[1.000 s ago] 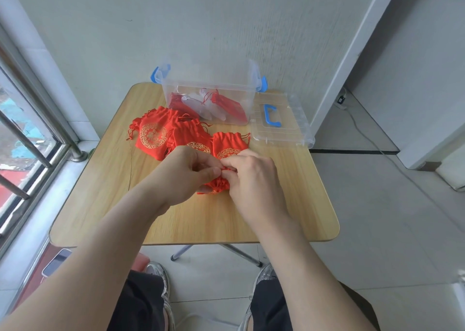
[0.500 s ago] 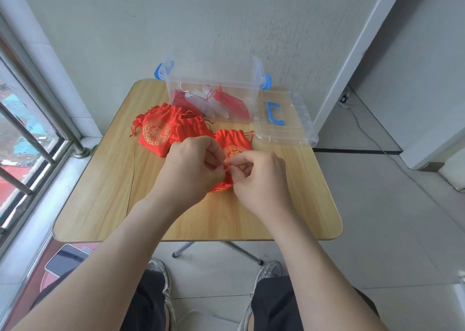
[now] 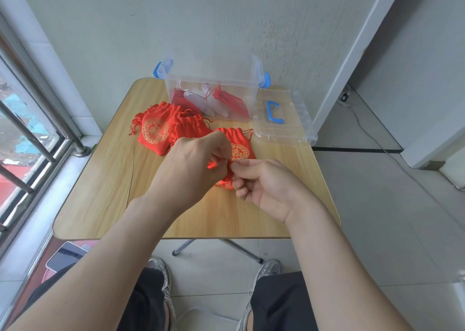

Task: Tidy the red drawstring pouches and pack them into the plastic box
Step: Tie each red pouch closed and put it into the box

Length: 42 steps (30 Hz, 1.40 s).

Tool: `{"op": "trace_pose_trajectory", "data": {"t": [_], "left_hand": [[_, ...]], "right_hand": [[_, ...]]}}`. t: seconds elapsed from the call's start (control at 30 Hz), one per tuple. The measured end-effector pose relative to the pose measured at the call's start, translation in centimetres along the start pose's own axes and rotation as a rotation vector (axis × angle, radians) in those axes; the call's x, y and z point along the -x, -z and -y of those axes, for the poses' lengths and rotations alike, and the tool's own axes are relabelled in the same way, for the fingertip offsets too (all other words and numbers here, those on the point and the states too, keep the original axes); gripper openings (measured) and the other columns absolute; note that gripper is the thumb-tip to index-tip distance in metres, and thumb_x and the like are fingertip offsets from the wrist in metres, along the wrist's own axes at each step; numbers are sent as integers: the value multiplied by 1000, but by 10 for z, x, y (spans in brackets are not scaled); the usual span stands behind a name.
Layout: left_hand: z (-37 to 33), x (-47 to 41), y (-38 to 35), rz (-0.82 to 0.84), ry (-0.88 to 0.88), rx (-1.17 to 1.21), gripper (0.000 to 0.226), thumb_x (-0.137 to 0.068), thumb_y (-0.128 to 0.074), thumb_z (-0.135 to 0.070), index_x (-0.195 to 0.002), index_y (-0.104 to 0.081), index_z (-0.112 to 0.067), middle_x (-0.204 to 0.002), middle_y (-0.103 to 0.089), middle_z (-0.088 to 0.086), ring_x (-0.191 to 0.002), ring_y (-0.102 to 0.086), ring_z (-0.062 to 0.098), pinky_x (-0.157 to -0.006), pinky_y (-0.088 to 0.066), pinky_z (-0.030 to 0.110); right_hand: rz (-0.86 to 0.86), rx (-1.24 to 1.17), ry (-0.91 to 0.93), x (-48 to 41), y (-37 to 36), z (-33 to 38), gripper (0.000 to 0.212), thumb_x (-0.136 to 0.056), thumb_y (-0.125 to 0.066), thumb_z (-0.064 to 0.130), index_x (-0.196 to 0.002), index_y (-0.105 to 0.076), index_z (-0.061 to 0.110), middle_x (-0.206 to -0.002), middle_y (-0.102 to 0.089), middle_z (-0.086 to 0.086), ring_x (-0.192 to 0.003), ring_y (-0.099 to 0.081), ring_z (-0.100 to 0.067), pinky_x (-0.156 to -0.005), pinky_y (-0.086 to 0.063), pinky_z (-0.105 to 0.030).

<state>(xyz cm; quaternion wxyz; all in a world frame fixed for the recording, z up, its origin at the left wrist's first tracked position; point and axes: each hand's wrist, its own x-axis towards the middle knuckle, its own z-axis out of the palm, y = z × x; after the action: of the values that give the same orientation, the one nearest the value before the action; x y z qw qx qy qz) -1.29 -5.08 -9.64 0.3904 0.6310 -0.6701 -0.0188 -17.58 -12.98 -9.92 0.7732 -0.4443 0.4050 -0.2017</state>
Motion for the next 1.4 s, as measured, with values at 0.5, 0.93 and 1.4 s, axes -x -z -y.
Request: {"op": "trace_pose_trajectory", "data": {"t": [0.5,0.93,1.4], "left_hand": [[-2,0,13,-9,168,130,23,-80,-75,-2,-91,-85,-20,-82,-79,-15,-77,-74,-7,-77,-60,16],[8,3,10,-35,-31,-77,8,-94,-78,-22,-88,-84,-23,-88,-80,-14,-80,-75,3,-71,-59,30],[6,2,-4,149,211,9,22,-88,-38,-36,-75,-46,-20,-69,-49,-6,-67,-48,9,-62,-31,24]], "right_hand": [[78,-274,-123,-1,-6,-5,7,-97,-66,6,-90,-68,7,-75,-57,-3,-60,-53,-11,-60,-42,-22],[12,-228,-73,-7,-7,-7,4,-96,-72,7,-92,-73,7,-73,-60,-2,-60,-55,-10,-56,-44,-21],[-69,215,222,-7,-10,-13,10,-97,-75,10,-104,-82,9,-75,-69,1,-71,-59,-11,-70,-47,-28]]}}
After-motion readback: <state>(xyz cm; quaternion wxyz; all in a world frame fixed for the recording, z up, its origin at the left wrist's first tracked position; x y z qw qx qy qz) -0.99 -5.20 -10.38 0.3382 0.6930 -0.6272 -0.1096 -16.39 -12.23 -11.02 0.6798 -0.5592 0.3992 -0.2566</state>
